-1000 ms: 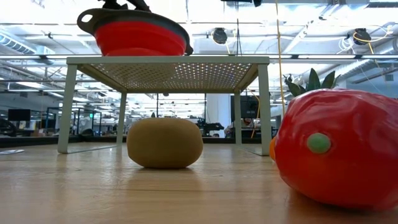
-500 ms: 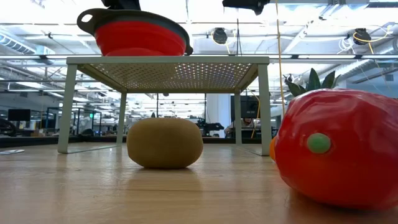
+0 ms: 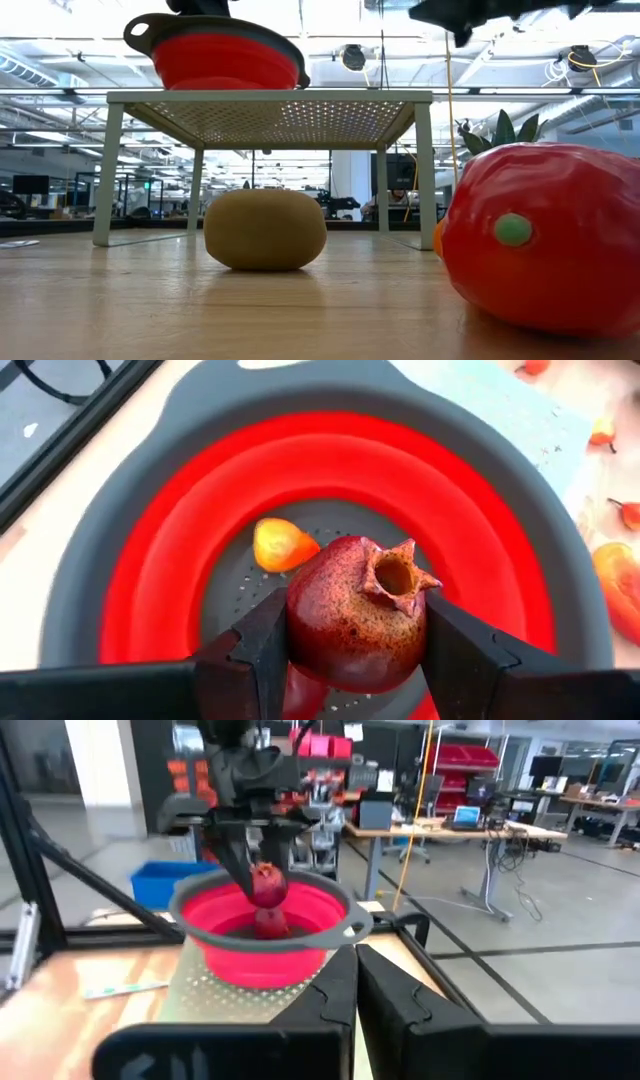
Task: Pick & Place Fruit
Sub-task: Put the pomegranate into the strainer bowl on the shelf
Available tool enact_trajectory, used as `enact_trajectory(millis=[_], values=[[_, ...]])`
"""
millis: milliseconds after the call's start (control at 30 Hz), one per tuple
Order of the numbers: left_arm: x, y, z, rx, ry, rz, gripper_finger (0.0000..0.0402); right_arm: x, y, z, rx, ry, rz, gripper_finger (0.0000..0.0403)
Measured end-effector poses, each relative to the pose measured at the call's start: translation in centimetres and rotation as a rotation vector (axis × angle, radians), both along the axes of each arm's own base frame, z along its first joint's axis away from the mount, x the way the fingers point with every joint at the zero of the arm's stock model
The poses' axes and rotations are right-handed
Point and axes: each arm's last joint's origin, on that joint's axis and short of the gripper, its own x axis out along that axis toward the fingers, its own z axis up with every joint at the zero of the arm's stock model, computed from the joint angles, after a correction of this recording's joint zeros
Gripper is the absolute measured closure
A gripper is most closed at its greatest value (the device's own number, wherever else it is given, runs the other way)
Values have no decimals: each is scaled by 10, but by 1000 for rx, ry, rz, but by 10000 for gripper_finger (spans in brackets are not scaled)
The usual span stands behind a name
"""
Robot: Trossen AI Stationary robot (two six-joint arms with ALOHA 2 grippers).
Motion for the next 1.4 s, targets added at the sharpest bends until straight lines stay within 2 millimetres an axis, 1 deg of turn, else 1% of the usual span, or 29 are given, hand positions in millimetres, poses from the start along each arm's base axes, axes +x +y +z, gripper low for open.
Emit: enact_trajectory(millis=[200, 333, 433, 567, 767, 933, 1167, 1400], values=[[0, 8, 0, 0, -5, 38, 227, -24, 5, -19, 27, -119, 3, 402], [3, 13, -4, -5, 9, 69, 227, -33, 6, -30, 26, -187, 5, 402], [7, 17, -7, -13, 14, 92, 227, -36, 7, -34, 21, -216, 6, 402], [16, 19, -16, -16, 49, 98, 227, -37, 7, -37, 29, -214, 6, 402], [23, 20, -24, -19, 82, 107, 227, -37, 7, -38, 42, -219, 7, 402], [21, 21, -24, 15, 91, 143, 227, -37, 7, -37, 41, -222, 7, 403], [15, 21, -27, 23, 166, 121, 227, -37, 7, -37, 41, -223, 6, 403], [15, 21, -27, 36, 171, 96, 227, -37, 7, -36, 17, -226, 3, 403]])
